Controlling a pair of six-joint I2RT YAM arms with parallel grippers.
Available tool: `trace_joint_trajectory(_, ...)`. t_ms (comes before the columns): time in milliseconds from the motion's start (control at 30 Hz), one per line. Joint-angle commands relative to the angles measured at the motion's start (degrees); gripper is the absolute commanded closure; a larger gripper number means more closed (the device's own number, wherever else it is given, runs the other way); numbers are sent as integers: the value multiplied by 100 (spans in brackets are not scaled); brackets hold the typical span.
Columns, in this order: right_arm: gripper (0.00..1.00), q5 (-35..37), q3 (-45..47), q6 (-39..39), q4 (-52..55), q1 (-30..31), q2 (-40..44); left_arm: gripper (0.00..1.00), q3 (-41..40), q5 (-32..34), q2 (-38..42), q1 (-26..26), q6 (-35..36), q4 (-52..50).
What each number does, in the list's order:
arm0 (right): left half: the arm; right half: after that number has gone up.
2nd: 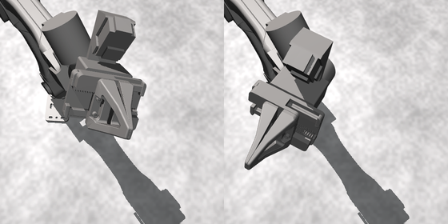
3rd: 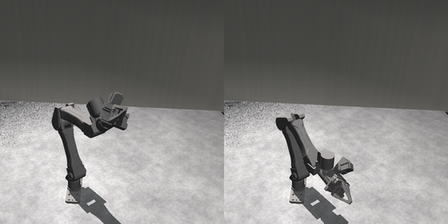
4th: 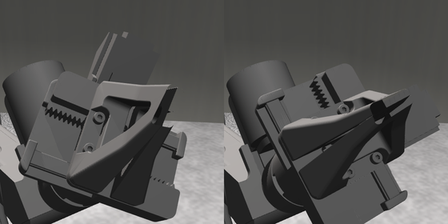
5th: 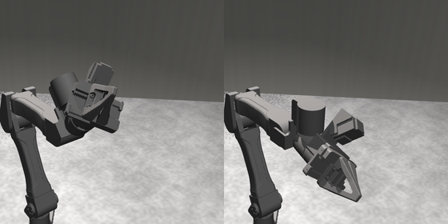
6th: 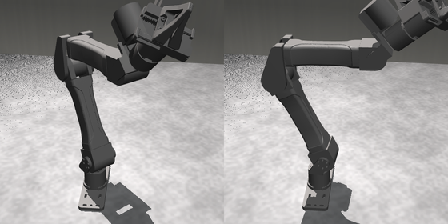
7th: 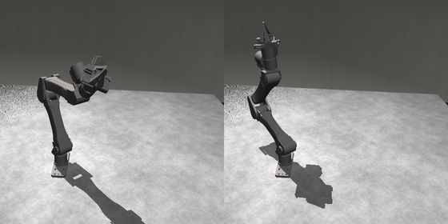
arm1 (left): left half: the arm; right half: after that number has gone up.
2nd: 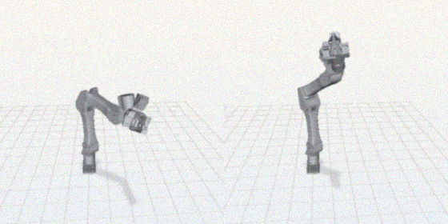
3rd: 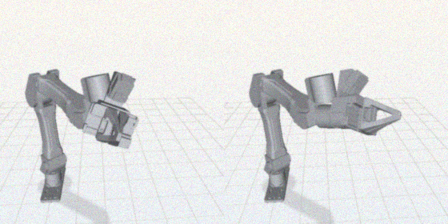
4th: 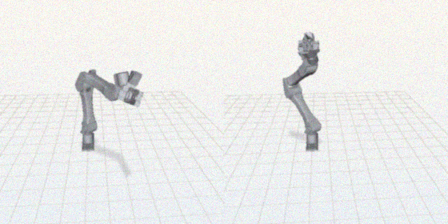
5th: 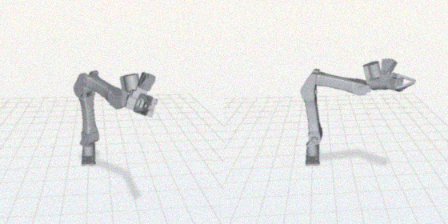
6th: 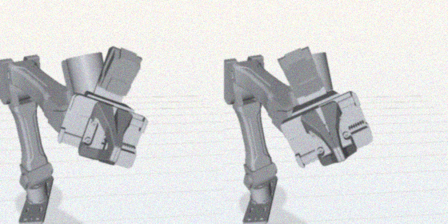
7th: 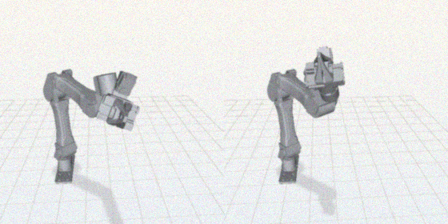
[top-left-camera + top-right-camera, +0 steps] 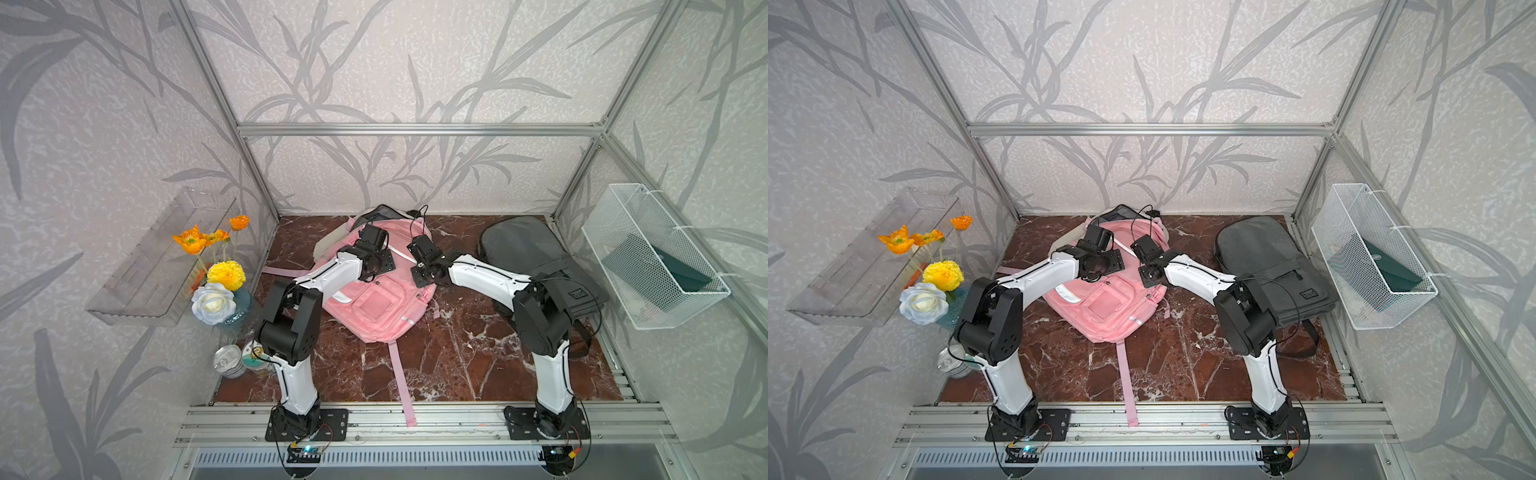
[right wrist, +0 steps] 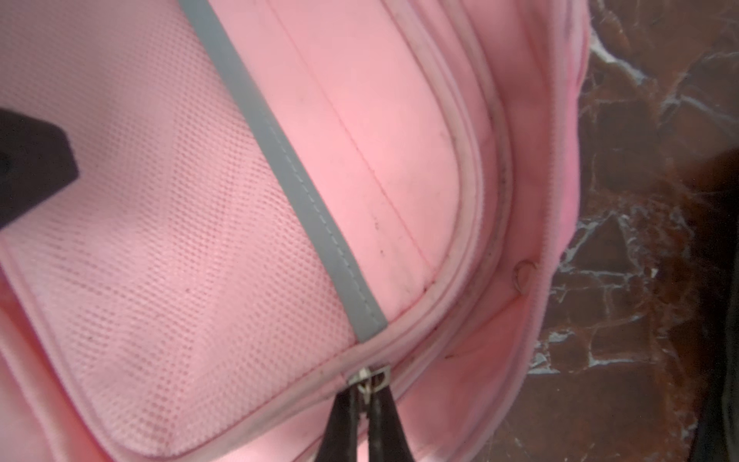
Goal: Zip up the backpack
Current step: Adjust the backpack on the backpack.
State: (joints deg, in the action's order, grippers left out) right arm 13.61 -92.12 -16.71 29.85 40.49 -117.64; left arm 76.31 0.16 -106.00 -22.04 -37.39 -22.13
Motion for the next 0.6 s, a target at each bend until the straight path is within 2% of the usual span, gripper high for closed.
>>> trace_joint_trajectory(0,100,254,-45,71,-65,-19,-115,23,-108,-35,-167,-11,55,-228)
trace_joint_trajectory(167,100,544,238,-30,-141,-41,244,23,-66,105,-160,29,113,-300)
trace_joint_trajectory(300,100,465,581,-106,-188,-75,653,23,-5,195,-133,137,147,-411)
trace_joint_trajectory(400,100,190,949,-235,-266,-19,1037,23,59,109,-62,240,201,-329)
trace_joint_trajectory(567,100,307,1702,-640,-458,187,1691,24,461,-373,-117,247,143,-309)
